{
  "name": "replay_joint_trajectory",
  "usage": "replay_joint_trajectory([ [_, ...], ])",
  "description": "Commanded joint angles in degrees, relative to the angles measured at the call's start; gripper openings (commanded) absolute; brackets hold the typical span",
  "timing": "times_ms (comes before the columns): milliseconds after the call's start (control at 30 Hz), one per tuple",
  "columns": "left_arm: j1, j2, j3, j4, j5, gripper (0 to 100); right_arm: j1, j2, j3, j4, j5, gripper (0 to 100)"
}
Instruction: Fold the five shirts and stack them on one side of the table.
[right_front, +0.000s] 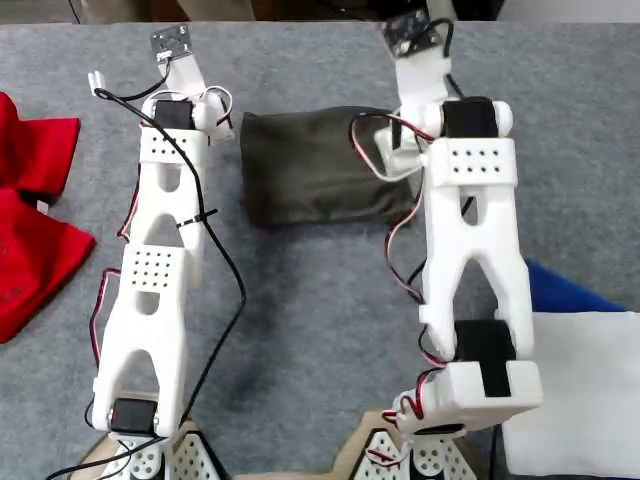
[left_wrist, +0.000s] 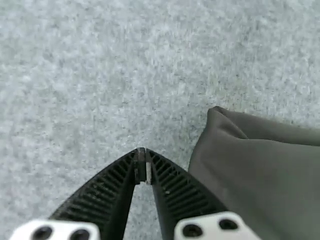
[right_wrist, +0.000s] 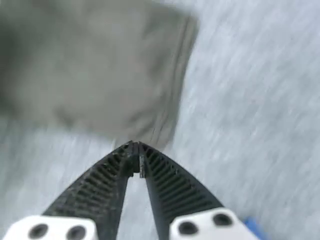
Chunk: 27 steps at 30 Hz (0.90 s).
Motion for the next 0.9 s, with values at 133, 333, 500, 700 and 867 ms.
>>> replay_joint_trajectory([
  [133, 1.8, 0.1, -2.9, -1.7, 0.1, 2, 0.6, -4.6, 5.0, 14.6, -3.8, 0.5],
  [333, 2.5, 1.1, -2.9, -2.3, 0.1, 2, 3.0, -17.5, 14.5, 11.6, -25.0, 0.5],
  [500, 1.9, 1.1, -3.0, -2.2, 0.5, 2, -0.3, -21.7, 32.1, -2.7, -38.8, 0.9],
  [700, -1.3, 1.1, -3.0, -2.1, 3.7, 2, -4.0, -19.2, 41.3, -25.8, -49.8, 6.8],
  [867, -3.7, 1.1, -3.0, -2.5, 6.6, 2, -6.8, -10.9, 35.3, -26.8, -57.4, 20.8],
])
